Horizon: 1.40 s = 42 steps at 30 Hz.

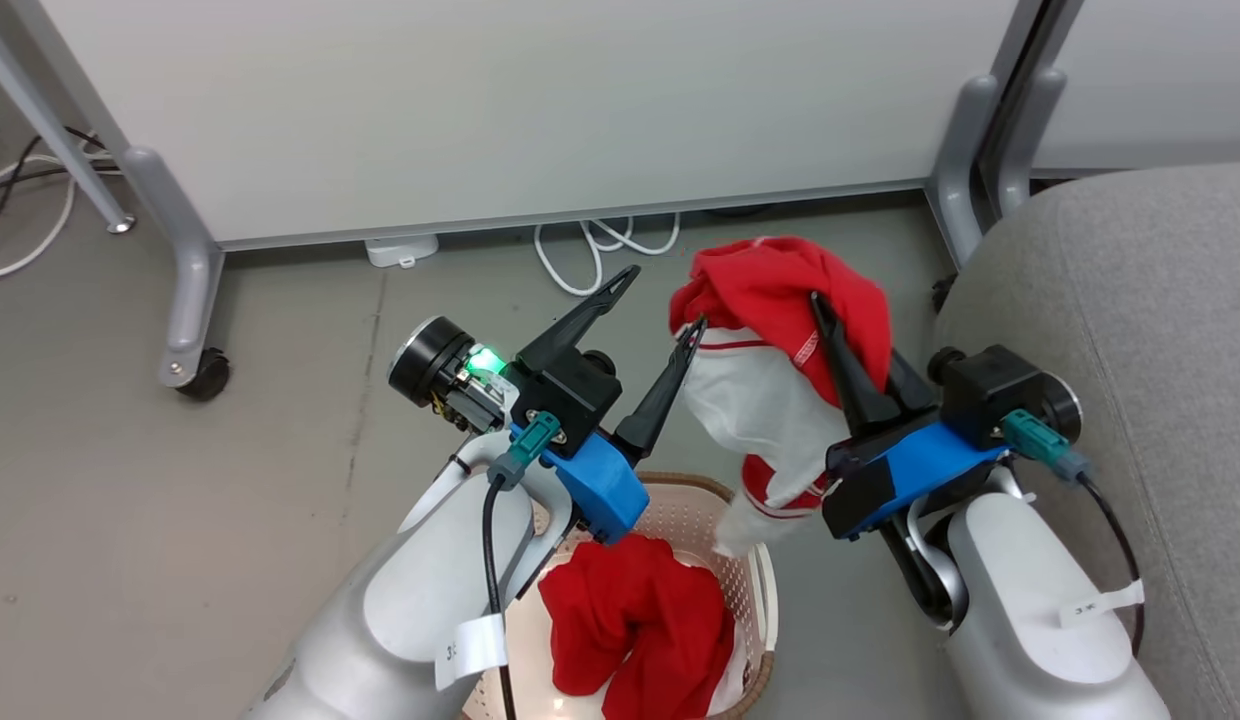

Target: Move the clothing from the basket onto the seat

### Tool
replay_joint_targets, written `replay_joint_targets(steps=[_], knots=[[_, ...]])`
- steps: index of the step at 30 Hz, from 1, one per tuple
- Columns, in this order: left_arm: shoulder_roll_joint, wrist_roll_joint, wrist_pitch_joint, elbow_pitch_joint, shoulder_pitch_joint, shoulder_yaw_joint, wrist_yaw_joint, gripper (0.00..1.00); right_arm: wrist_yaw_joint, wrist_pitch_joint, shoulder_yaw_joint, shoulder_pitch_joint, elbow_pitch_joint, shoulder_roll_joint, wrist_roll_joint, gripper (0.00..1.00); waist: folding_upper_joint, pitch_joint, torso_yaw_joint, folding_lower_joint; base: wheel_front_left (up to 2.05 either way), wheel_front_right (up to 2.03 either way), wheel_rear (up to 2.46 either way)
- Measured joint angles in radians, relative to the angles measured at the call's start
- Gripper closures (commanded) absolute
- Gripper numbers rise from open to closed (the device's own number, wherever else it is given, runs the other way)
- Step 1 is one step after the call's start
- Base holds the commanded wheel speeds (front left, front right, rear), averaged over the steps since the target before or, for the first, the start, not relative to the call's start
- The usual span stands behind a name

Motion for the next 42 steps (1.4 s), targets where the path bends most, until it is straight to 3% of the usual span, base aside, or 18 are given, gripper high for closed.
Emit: replay_joint_targets(steps=[31,42], knots=[[-0.011,0.042,0.000,0.013,-0.049,-0.085,-0.020,0.00,0.000,0.000,-0.280,0.018,-0.188,-0.024,-0.039,1.00,0.0000,0.187,-0.307,0.0001,0.00,0.00,0.00],[-0.015,0.042,0.000,0.035,-0.053,-0.140,-0.029,0.00,0.000,0.000,-0.388,0.069,-0.220,-0.021,-0.046,1.00,0.0000,0.221,-0.382,0.0001,0.00,0.00,0.00]])
